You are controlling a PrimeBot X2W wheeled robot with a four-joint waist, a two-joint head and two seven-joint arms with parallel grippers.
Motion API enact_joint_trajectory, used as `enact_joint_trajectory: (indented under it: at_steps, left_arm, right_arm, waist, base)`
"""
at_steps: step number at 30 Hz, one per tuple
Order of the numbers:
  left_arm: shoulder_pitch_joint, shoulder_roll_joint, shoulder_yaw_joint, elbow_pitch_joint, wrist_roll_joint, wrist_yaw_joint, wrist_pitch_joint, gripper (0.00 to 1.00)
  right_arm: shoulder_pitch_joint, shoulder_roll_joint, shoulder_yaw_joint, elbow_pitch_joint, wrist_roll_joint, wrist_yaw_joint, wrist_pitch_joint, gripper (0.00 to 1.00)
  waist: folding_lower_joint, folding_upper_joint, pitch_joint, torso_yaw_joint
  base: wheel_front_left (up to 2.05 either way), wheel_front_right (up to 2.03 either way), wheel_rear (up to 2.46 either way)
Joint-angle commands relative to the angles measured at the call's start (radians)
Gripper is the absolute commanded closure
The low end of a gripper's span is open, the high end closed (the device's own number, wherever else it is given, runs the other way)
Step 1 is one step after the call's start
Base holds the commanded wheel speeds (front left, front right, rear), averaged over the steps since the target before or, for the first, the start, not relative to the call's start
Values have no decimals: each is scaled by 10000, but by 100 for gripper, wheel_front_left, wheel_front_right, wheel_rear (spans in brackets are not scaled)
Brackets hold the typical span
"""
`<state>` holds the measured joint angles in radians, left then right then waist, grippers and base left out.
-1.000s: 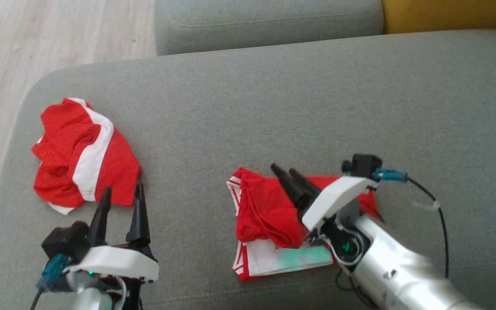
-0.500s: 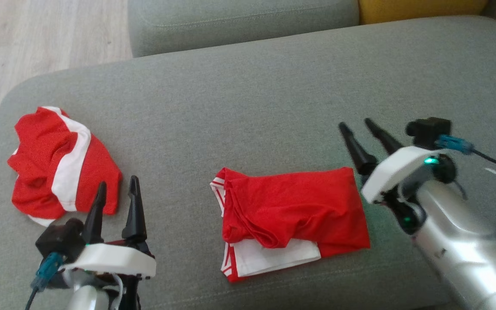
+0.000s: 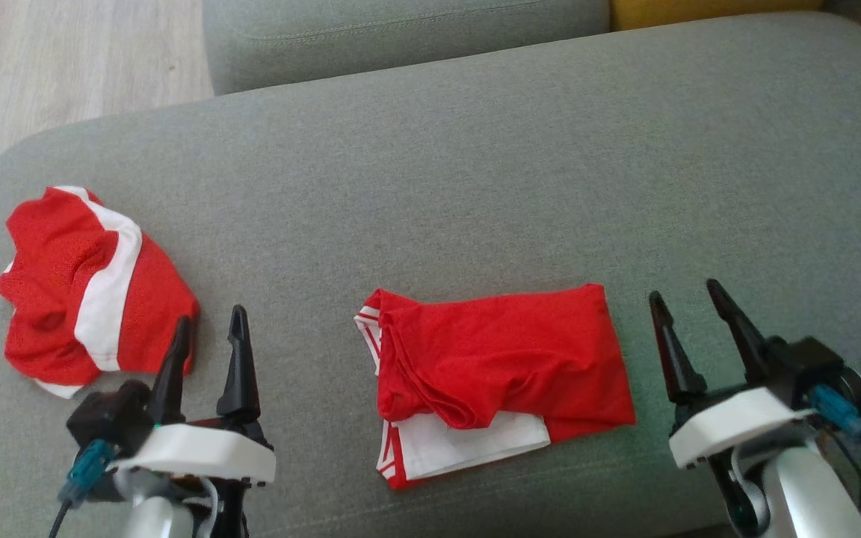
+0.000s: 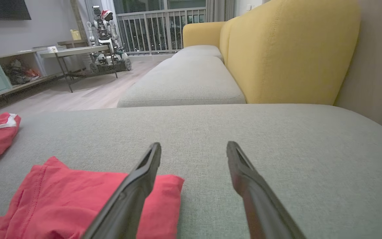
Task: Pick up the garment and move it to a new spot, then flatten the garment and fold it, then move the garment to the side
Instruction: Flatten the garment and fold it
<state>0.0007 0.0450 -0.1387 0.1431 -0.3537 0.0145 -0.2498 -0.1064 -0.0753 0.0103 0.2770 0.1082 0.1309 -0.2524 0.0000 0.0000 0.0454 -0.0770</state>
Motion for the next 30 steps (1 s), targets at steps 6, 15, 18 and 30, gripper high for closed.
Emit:
enact_joint_trajectory:
  at_steps: [6,15,18,30]
  left_arm:
    - [-164,53,324,-294,64,61,-120,0]
    - [-211,53,218,-173,59,-6,-120,0]
    - [-215,53,190,-148,50,-24,-120,0]
    - [-379,52,15,-40,3,-45,-120,0]
  right_arm:
    - [29,191,15,-763,-329,-2,-92,0]
    - [306,221,1837,-1036,-234,-2,-93,0]
    - [375,36,2606,-862,-102,-2,-78,0]
    - [-338,-650,5389,511,693,-2,355,0]
  waist:
    - [0,0,-2,17]
    - [0,0,-27,291]
    - [0,0,-15,385]
    - [0,0,263,1071]
  base:
    - [0,0,0]
    - [0,0,0]
    - [0,0,0]
    - [0,0,0]
